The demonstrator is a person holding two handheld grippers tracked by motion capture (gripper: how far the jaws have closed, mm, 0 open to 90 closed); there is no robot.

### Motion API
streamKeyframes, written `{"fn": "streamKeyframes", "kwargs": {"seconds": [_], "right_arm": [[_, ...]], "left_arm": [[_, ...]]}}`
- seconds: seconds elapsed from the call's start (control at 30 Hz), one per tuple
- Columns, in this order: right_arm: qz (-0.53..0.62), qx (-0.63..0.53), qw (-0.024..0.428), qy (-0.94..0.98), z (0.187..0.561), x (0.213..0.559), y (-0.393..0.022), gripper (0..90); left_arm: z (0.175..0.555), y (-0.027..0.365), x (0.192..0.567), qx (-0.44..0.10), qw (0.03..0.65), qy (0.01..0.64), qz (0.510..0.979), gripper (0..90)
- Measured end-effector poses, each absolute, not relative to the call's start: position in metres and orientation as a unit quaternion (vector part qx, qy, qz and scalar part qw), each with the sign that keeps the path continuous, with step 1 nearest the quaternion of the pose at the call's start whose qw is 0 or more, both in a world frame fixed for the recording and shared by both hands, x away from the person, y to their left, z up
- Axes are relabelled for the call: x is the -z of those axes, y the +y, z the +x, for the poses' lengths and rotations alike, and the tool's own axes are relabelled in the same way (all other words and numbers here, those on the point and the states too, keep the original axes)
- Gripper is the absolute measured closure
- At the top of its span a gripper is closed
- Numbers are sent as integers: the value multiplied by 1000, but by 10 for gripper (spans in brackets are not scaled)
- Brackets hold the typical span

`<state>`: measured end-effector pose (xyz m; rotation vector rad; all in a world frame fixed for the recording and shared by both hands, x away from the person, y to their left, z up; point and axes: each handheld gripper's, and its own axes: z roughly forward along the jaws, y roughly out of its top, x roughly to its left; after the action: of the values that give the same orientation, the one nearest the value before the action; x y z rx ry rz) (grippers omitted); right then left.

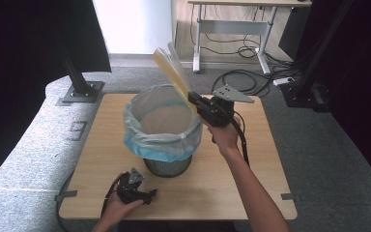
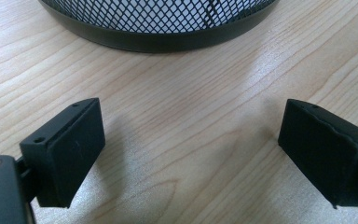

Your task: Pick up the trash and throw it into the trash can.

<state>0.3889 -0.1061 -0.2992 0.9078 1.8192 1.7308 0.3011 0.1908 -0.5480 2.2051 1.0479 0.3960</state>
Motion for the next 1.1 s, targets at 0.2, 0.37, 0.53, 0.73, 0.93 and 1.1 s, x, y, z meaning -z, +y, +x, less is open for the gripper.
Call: {"fn": "streamKeyframes", "kwargs": {"seconds": [0.2,0.37,0.53,0.73,0.93,1.1], "right_arm": [[326,-632,231,664,390,295,-96,866],[322,-629,233,668,392,294,-89,861],[317,-626,232,674,393,292,-81,860],[310,-625,228,679,391,292,-71,856],[312,-610,224,693,394,296,-66,851],[310,-599,226,703,397,300,-64,598]], "left_arm": [[301,191,548,-151,328,400,842,67],[301,191,548,-151,328,399,843,67],[301,191,548,-151,329,399,842,67],[301,190,548,-151,329,399,843,67],[301,190,548,-150,329,399,843,67],[301,190,548,-150,329,399,843,67]]}}
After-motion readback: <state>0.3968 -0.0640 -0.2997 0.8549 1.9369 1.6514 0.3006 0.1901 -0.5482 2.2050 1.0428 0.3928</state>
